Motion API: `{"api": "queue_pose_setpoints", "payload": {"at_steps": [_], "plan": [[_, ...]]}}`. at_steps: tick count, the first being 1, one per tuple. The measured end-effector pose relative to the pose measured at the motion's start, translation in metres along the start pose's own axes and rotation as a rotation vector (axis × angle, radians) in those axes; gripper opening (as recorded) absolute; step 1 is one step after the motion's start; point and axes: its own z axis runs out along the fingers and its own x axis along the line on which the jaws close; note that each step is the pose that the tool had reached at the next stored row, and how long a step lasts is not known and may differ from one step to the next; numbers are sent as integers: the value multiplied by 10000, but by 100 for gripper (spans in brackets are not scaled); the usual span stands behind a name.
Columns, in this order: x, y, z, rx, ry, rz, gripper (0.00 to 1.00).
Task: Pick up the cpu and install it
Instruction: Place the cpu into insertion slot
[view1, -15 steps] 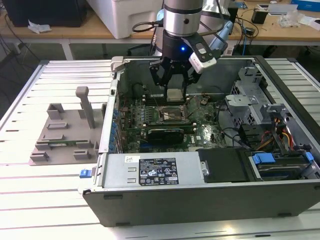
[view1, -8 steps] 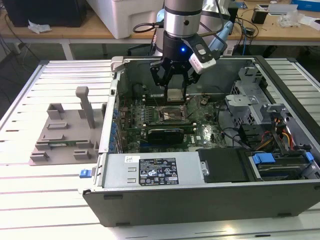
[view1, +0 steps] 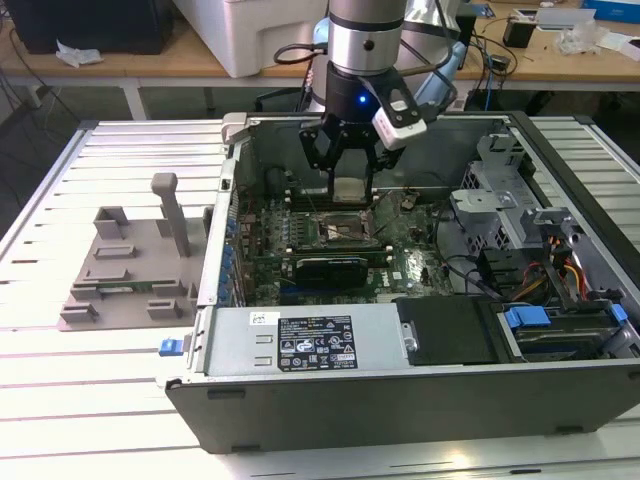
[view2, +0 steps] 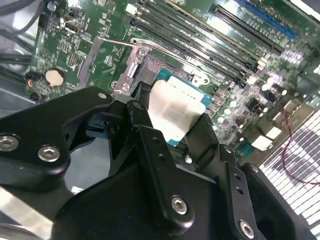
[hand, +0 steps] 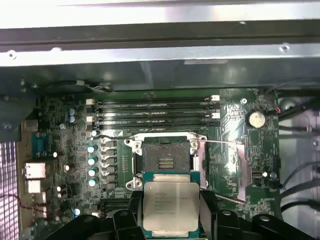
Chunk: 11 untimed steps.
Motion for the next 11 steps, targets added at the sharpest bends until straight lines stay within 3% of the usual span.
{"api": "queue_pose_setpoints", "payload": {"at_steps": [6,11], "plan": [[0,0,0,-4,1,1329,54],[0,0,1,21,-4,3015,54]]}}
